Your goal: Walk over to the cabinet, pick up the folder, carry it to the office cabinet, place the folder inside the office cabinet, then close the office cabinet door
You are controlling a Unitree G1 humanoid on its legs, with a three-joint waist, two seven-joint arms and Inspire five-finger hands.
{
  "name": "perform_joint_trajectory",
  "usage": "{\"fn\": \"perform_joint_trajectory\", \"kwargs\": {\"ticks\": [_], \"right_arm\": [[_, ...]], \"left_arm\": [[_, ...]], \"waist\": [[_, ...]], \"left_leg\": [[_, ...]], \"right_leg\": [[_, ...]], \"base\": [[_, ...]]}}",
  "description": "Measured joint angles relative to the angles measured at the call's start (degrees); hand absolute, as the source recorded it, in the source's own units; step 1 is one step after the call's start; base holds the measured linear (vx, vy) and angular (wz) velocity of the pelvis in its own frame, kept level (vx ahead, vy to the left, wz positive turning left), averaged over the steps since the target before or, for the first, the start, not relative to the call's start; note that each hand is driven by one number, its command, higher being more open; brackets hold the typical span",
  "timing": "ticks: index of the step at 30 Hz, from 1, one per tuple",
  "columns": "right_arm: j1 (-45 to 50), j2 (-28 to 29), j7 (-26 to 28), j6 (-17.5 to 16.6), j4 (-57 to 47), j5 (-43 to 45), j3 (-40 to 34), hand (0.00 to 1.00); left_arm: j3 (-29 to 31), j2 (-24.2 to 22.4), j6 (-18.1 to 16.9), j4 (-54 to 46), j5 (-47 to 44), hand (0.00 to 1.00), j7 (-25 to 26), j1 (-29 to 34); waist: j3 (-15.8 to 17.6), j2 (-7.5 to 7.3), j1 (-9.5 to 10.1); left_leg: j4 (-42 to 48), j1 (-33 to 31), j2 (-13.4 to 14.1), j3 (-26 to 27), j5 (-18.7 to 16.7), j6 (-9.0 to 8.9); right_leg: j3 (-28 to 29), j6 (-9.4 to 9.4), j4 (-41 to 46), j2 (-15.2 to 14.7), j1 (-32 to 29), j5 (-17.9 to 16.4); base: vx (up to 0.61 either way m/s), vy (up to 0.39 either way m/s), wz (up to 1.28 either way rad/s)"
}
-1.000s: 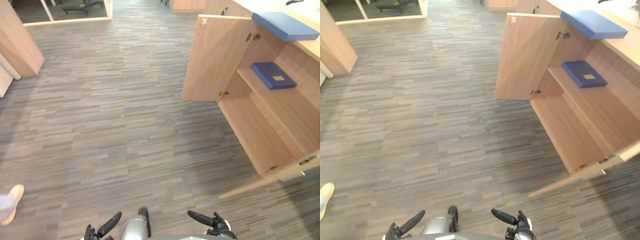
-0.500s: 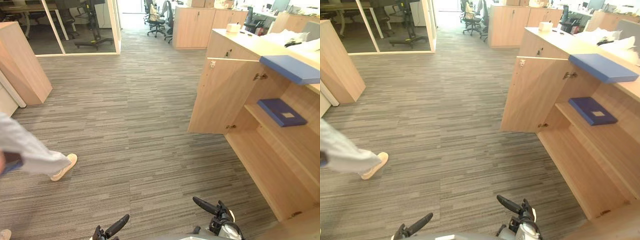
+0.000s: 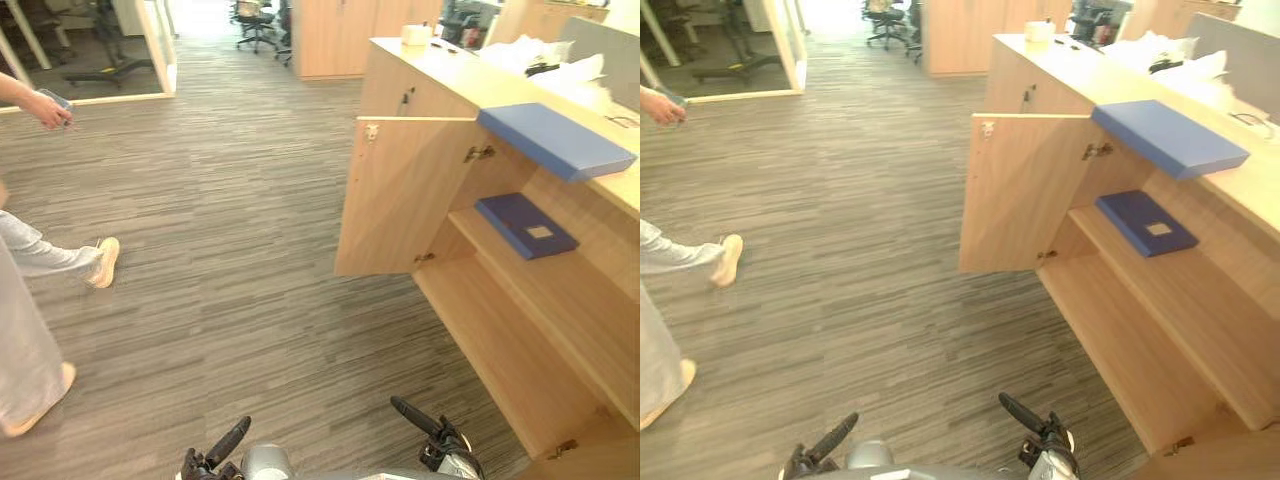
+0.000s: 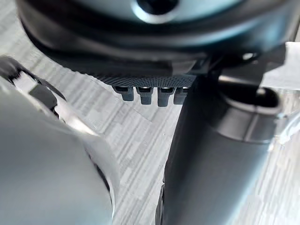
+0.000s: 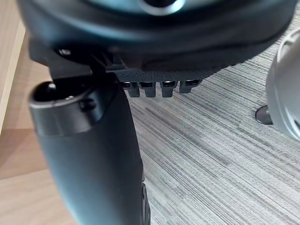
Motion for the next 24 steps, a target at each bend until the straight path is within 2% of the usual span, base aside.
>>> {"fn": "perform_joint_trajectory", "kwargs": {"ticks": [1,2,3,4,5,6,7,8,9,10,11,12,13,14,16,18,19,20,21,22,23,24], "right_arm": [[-0.4,-0.04,-0.34,0.09,0.45,0.0,-0.08,1.0],[-0.47,-0.04,-0.47,0.1,0.56,-0.01,-0.07,1.0],[-0.42,0.0,-0.55,0.11,0.8,-0.04,-0.05,1.0],[-0.07,-0.07,-0.54,0.07,0.71,-0.07,0.07,1.0],[0.4,-0.2,-0.54,0.0,0.57,-0.06,0.52,1.0],[0.68,-0.19,-0.21,0.46,1.77,-0.08,2.39,1.0],[0.65,-0.18,0.06,0.77,2.29,-0.08,3.17,1.0],[0.8,-0.1,0.31,0.92,2.59,-0.08,3.35,1.0],[0.6,-0.17,0.57,1.18,2.96,-0.09,3.45,1.0],[0.39,-0.17,0.72,1.16,2.85,-0.13,3.32,1.0],[0.21,-0.07,0.83,0.93,2.27,-0.16,3.23,1.0],[0.15,-0.09,0.89,0.92,2.08,-0.19,2.87,1.0],[0.15,-0.3,0.93,1.01,1.99,-0.2,2.52,1.0],[0.46,-0.55,1.01,0.2,0.07,-0.59,1.6,1.0],[0.41,-0.43,0.96,-0.06,-0.64,-0.61,-0.3,1.0],[0.53,-0.39,1.1,-0.25,-0.72,-0.75,-0.47,1.0],[0.59,-0.54,1.16,-0.49,-1.01,-0.96,-0.92,1.0],[0.54,-0.59,1.15,-0.46,-0.9,-1.43,-1.8,1.0],[0.07,-0.71,1.15,-0.46,-0.59,-2.41,-2.59,1.0],[-0.45,-0.7,1.24,-0.51,-0.74,-2.51,-2.57,1.0],[-0.91,-0.7,1.24,-0.48,-1.04,-2.52,-2.55,1.0],[-0.94,-0.35,1.35,-0.48,-1.3,-2.58,-2.46,1.0]], "left_arm": [[-0.06,-0.4,-0.22,-0.22,-0.66,1.0,0.06,0.04],[-0.02,-0.42,-0.33,-0.22,-0.87,1.0,0.15,0.07],[-0.03,-0.5,-0.71,-0.23,-0.94,1.0,0.42,-0.09],[-0.01,-0.91,-0.96,-0.21,-0.98,1.0,0.66,-0.29],[-0.02,-1.17,-1.06,0.03,-0.92,1.0,0.86,-0.1],[0.15,-0.28,-1.18,0.7,-1.09,1.0,1.03,-0.15],[0.25,-0.19,-1.37,0.77,-1.2,1.0,1.12,-0.26],[0.9,-0.32,-1.69,1.53,-1.55,1.0,1.38,-1.01],[1.84,-0.23,-1.31,1.82,-2.52,1.0,1.58,-1.03],[2.66,-0.4,-1.11,1.99,-3.17,1.0,1.68,-0.87],[3.2,-0.48,-0.83,2.98,-3.8,1.0,2.26,-0.82],[3.03,-0.45,-0.77,3.52,-4.36,1.0,2.28,-0.6],[2.86,-0.48,-0.76,3.55,-4.41,1.0,2.25,-0.43],[2.45,-0.48,-0.76,3.73,-4.39,1.0,2.16,-0.92],[2.43,0.09,-0.69,5.16,-3.46,1.0,1.54,-1.21],[2.43,0.25,-0.55,5.77,-2.24,1.0,0.83,-1.09],[2.38,0.01,-0.27,6.07,-1.81,1.0,0.63,-0.79],[2.29,-0.14,-0.25,6.31,-1.82,1.0,0.57,-0.42],[2.07,-0.28,-0.27,6.99,-1.87,1.0,0.63,0.22],[2.04,-0.23,-0.19,7.93,-1.88,1.0,0.84,0.24],[1.86,-0.3,0.23,8.61,-1.87,1.0,0.92,0.18],[1.82,0.11,0.74,8.96,-1.28,1.0,0.81,0.26]], "waist": [[0.34,-0.16,0.25],[0.49,-0.23,0.28],[0.74,-0.63,0.27],[0.46,-0.19,0.48],[-0.1,0.28,0.96],[-1.44,-1.21,0.79],[-2.25,-1.69,0.92],[-3.03,-1.63,1.17],[-3.62,-1.88,1.63],[-3.86,-2.0,1.64],[-4.08,-2.23,2.17],[-3.83,-1.76,2.73],[-3.61,-1.42,2.42],[-3.19,-0.77,1.54],[-3.66,-0.55,-0.41],[-4.48,-0.6,-0.69],[-4.78,-0.09,-1.12],[-4.98,0.36,-1.17],[-4.81,1.35,-1.03],[-4.07,2.18,-1.1],[-3.11,2.73,-1.2],[-2.61,2.38,-1.12]], "left_leg": [[-7.99,-0.94,-2.04,-1.76,-0.76,-0.26],[-12.23,-1.32,-3.25,-3.15,-0.76,-0.37],[-20.76,-1.73,-5.55,-6.35,-0.05,-0.41],[-27.63,-1.71,-7.1,-10.09,4.24,-1.16],[-27.89,-1.18,-7.42,-10.26,8.76,-1.84],[-26.77,-0.96,-8.83,-8.05,6.55,-1.34],[-26.02,-1.05,-9.0,-7.38,5.5,-0.87],[-23.52,-0.83,-8.78,-5.76,3.36,0.46],[-22.23,0.43,-9.36,-3.76,1.92,2.27],[-22.27,1.64,-9.69,-2.53,1.32,3.0],[-24.09,5.2,-10.54,0.28,0.53,4.35],[-27.68,9.57,-11.73,2.7,0.37,4.69],[-29.4,11.78,-12.37,3.45,0.23,4.96],[-32.13,15.49,-13.44,4.91,-0.24,5.84],[-35.73,20.09,-14.67,5.6,-0.37,6.15],[-39.77,23.85,-14.89,6.94,-0.37,6.25],[-40.72,24.56,-14.6,7.31,-0.31,6.16],[-41.51,25.32,-14.16,7.83,-0.14,6.04],[-41.97,25.64,-12.78,8.34,-0.08,5.99],[-42.27,26.0,-11.3,8.2,-0.08,5.99],[-42.84,26.92,-10.01,8.22,-0.02,5.88],[-43.33,28.03,-9.13,8.27,0.26,5.39]], "right_leg": [[2.53,0.54,-0.77,-1.09,1.65,0.13],[3.44,1.2,-1.15,-1.82,2.46,0.15],[5.38,2.61,-1.74,-3.6,4.03,-0.17],[7.31,4.44,-2.02,-5.04,5.09,-0.83],[8.3,5.56,-2.06,-5.51,5.57,-1.2],[9.89,5.84,-2.4,-7.94,5.28,-0.52],[10.46,5.36,-2.18,-8.4,4.69,0.53],[11.56,4.71,-1.88,-9.09,4.45,2.91],[13.39,6.39,-1.19,-11.39,3.65,4.47],[13.69,6.72,-0.25,-12.34,3.3,5.21],[15.09,6.63,5.32,-14.88,0.31,6.64],[17.62,4.81,15.73,-17.24,-5.25,8.62],[17.98,3.38,21.56,-18.44,-8.08,10.49],[16.53,1.74,32.62,-21.07,-12.71,11.08],[9.23,0.67,41.22,-24.32,-15.61,10.46],[1.29,0.47,39.04,-24.18,-17.65,10.91],[-0.24,-0.34,38.47,-23.69,-17.88,9.94],[-0.47,0.59,37.63,-22.79,-17.7,8.3],[-1.44,2.56,35.24,-20.37,-17.98,3.36],[-2.92,2.87,33.06,-18.02,-18.42,0.56],[-5.41,2.68,30.76,-16.13,-18.48,-0.52],[-8.82,2.81,26.57,-14.8,-18.49,-0.42]], "base": [[0.42,0.208,-1.13],[0.44,0.277,-1.05],[0.46,0.331,-0.99],[0.56,0.441,-1.03],[0.57,0.461,-0.86],[0.49,0.389,-0.58],[0.48,0.374,-0.57],[0.45,0.392,-0.89],[0.43,0.383,-1.05],[0.37,0.371,-1.56],[0.32,0.343,-1.69],[0.28,0.332,-1.59],[0.24,0.321,-1.08],[0.16,0.217,-0.41],[0.15,0.16,-0.13],[0.16,0.065,-0.22],[0.18,0.001,-0.33],[0.22,-0.065,-0.47],[0.24,-0.122,-0.62],[0.23,-0.155,-0.71],[0.23,-0.256,-0.59],[0.25,-0.305,-0.51]]}}
